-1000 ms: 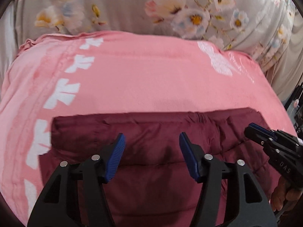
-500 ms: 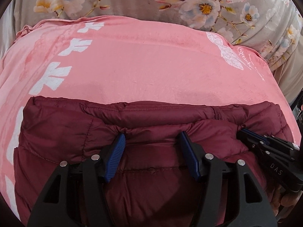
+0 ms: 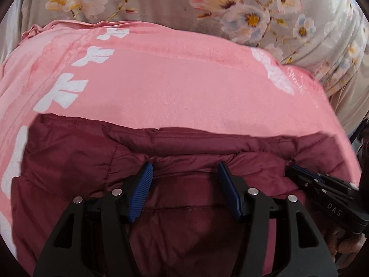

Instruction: Fold large clothes

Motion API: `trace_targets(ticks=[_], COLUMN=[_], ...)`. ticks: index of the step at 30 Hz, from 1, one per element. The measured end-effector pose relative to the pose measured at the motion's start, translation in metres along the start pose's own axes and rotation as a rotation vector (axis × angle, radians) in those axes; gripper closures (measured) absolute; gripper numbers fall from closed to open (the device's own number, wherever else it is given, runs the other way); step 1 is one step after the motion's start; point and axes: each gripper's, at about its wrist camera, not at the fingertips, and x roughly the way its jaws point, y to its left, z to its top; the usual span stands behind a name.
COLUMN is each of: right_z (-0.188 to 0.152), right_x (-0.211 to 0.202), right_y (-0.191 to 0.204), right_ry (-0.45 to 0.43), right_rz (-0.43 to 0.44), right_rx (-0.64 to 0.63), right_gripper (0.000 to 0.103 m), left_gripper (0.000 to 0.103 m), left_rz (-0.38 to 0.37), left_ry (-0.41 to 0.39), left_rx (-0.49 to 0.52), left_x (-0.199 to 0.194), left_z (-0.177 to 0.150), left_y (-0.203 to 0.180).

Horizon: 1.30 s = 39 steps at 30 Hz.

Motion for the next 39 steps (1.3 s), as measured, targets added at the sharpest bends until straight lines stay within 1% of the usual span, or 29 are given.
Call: trace_targets(ticks=[1, 3, 5, 6, 7, 8, 9, 11, 13, 15, 18, 20, 21, 22, 23, 24, 25, 26, 27, 28, 29, 30, 32, 33, 34, 36, 37, 38, 39], right_z=[0.004, 0.012, 0.016, 0.015, 0.014, 0.012, 0.011, 0.007, 0.002, -0.002, -0.006, -0.007, -0.006, -0.005, -0.004, -0.005, -0.005, -0.007, -0.009, -0.012, -0.016, -0.022, -0.031, -0.038, -0.044, -0.053, -0.060, -0.063, -0.066], right_x=[-0.008, -0.014, -0.008, -0.004, -0.001, 0.001, 0.002, 0.005, 0.011, 0.016, 0.018, 0.019, 0.017, 0.009, -0.006, -0.019, -0.036, -0.049, -0.058, -0.062, -0.065, -0.066, -0.064, -0.063, -0.063, -0.063, -0.061, -0.058, -0.055], right_y=[-0.006, -0.028, -0.063, -0.077, -0.089, -0.099, -0.103, -0.112, -0.118, -0.124, -0.128, -0.125, -0.123, -0.118, -0.108, -0.098, -0.082, -0.065, -0.048, -0.034, -0.018, -0.002, 0.019, 0.031, 0.043, 0.061, 0.070, 0.074, 0.076], right_ry=[-0.015, -0.016, 0.008, 0.022, 0.030, 0.034, 0.035, 0.039, 0.049, 0.059, 0.056, 0.061, 0.062, 0.058, 0.035, 0.011, -0.009, -0.010, 0.002, 0.020, 0.043, 0.070, 0.117, 0.141, 0.157, 0.165, 0.173, 0.183, 0.190], right_rz=[-0.019, -0.064, -0.139, -0.146, -0.149, -0.161, -0.173, -0.195, -0.200, -0.184, -0.177, -0.182, -0.190, -0.217, -0.203, -0.170, -0.122, -0.087, -0.050, -0.020, 0.012, 0.049, 0.118, 0.158, 0.178, 0.176, 0.165, 0.163, 0.162], right_rx=[0.003, 0.035, 0.113, 0.149, 0.183, 0.202, 0.206, 0.215, 0.223, 0.249, 0.260, 0.254, 0.253, 0.253, 0.249, 0.238, 0.213, 0.189, 0.163, 0.140, 0.117, 0.106, 0.104, 0.104, 0.094, 0.055, 0.032, 0.021, 0.019], right_gripper=[0.097, 0.097, 0.096, 0.096, 0.097, 0.097, 0.097, 0.098, 0.099, 0.101, 0.101, 0.101, 0.101, 0.100, 0.095, 0.095, 0.094, 0.094, 0.093, 0.093, 0.093, 0.093, 0.093, 0.093, 0.093, 0.093, 0.093, 0.093, 0.093], left_gripper=[0.047, 0.045, 0.045, 0.045, 0.046, 0.046, 0.047, 0.047, 0.047, 0.046, 0.045, 0.045, 0.045, 0.045, 0.045, 0.045, 0.045, 0.044, 0.033, 0.025, 0.015, 0.013, 0.013, 0.013, 0.013, 0.013, 0.013, 0.013, 0.013], left_rz=[-0.008, 0.005, 0.036, 0.057, 0.097, 0.116, 0.105, 0.109, 0.143, 0.166, 0.171, 0.204, 0.224, 0.235, 0.238, 0.235, 0.219, 0.174, 0.139, 0.104, 0.084, 0.071, 0.047, 0.041, 0.022, -0.019, -0.036, -0.031, -0.015], left_ry=[-0.023, -0.075, -0.088, -0.080, -0.056, -0.025, 0.001, 0.014, 0.003, 0.011, 0.019, 0.011, 0.010, 0.012, 0.014, 0.012, 0.002, -0.020, -0.033, -0.040, -0.037, -0.030, 0.020, 0.043, 0.086, 0.152, 0.156, 0.130, 0.124], left_rx=[-0.023, -0.074, -0.131, -0.146, -0.160, -0.176, -0.189, -0.202, -0.183, -0.178, -0.185, -0.155, -0.139, -0.131, -0.129, -0.139, -0.175, -0.230, -0.270, -0.321, -0.367, -0.395, -0.450, -0.465, -0.490, -0.522, -0.527, -0.500, -0.465], left_x=[-0.012, -0.035, -0.045, -0.043, -0.036, -0.026, -0.018, -0.009, -0.005, 0.001, 0.007, 0.010, 0.011, 0.011, 0.009, 0.006, -0.007, -0.026, -0.040, -0.060, -0.078, -0.088, -0.107, -0.110, -0.111, -0.107, -0.107, -0.111, -0.113], left_z=[0.004, 0.015, 0.028, 0.031, 0.034, 0.033, 0.031, 0.024, 0.020, 0.015, 0.011, 0.009, 0.009, 0.010, 0.011, 0.012, 0.012, 0.010, 0.007, 0.002, -0.005, -0.011, -0.034, -0.044, -0.060, -0.083, -0.092, -0.098, -0.101], left_y=[0.007, 0.028, 0.057, 0.065, 0.077, 0.088, 0.095, 0.099, 0.097, 0.096, 0.098, 0.092, 0.089, 0.087, 0.087, 0.089, 0.093, 0.099, 0.104, 0.112, 0.122, 0.128, 0.146, 0.151, 0.158, 0.163, 0.162, 0.157, 0.150])
